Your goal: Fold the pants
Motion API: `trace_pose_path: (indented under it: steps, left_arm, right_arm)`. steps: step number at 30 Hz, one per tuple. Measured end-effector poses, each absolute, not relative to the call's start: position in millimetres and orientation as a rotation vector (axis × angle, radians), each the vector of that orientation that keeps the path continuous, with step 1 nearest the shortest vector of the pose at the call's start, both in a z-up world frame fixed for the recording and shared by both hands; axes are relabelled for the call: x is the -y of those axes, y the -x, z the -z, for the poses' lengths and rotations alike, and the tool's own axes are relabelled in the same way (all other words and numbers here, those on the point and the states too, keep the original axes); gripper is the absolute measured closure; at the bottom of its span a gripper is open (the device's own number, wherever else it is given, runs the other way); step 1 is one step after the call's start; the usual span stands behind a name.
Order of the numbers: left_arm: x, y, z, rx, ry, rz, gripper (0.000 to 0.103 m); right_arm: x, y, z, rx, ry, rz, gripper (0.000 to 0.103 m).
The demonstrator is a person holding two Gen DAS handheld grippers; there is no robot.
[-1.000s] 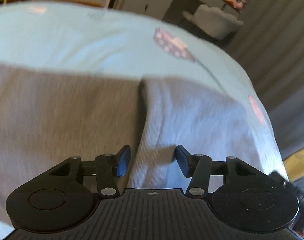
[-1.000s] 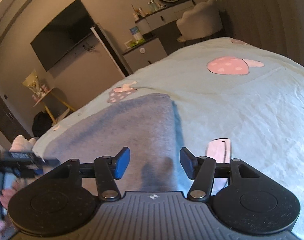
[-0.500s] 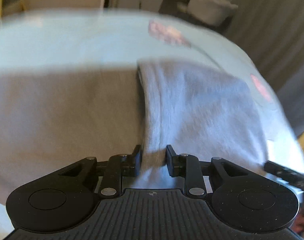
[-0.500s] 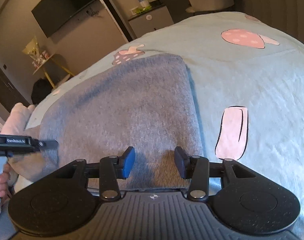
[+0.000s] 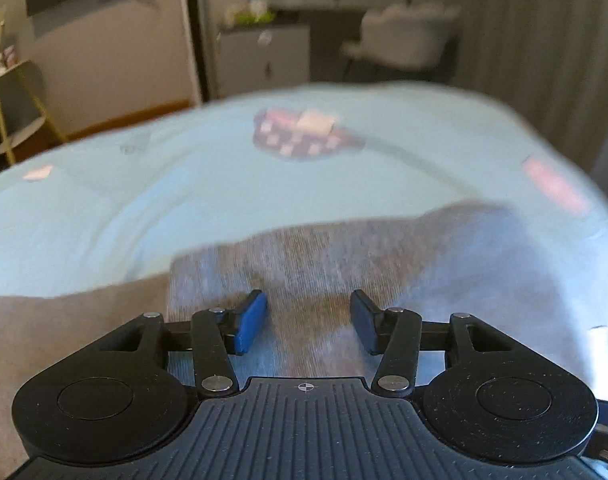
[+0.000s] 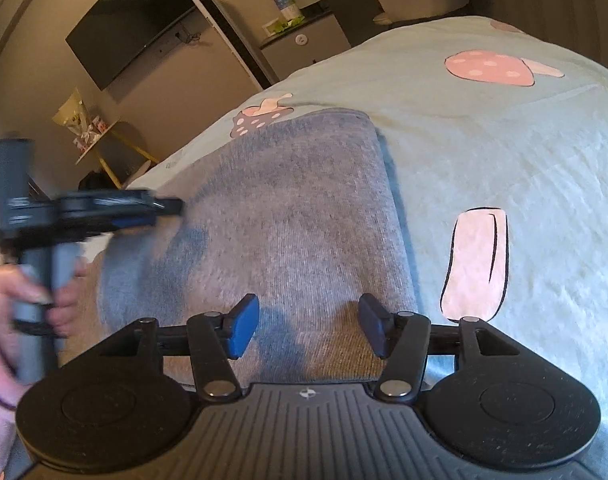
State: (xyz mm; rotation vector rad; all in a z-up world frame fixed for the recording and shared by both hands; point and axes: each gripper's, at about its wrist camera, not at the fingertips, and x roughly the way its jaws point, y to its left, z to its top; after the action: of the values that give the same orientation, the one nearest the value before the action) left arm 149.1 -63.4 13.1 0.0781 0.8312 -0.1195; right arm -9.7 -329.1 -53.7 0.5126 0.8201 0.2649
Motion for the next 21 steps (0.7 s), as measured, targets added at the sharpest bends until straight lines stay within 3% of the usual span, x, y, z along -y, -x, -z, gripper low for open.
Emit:
trace_pose_path:
  steps: [5,13,21]
  left_arm:
    - [65,-160,4,-0.86,-0.118,0.082,0.044]
    - [52,-147,-12,-0.857,-0.073,0.101,0.042]
    - [21,-105,-35,-0.803,-0.109,0.096,0.03]
  right_arm:
    - [332,6,60,-0.817,-0.533,-0.268,0.048]
    - [331,5,61,-0.807,-0.516,-0.266,0.047]
    - [326,8,56,-0.804,-0.484,-0.253,0.047]
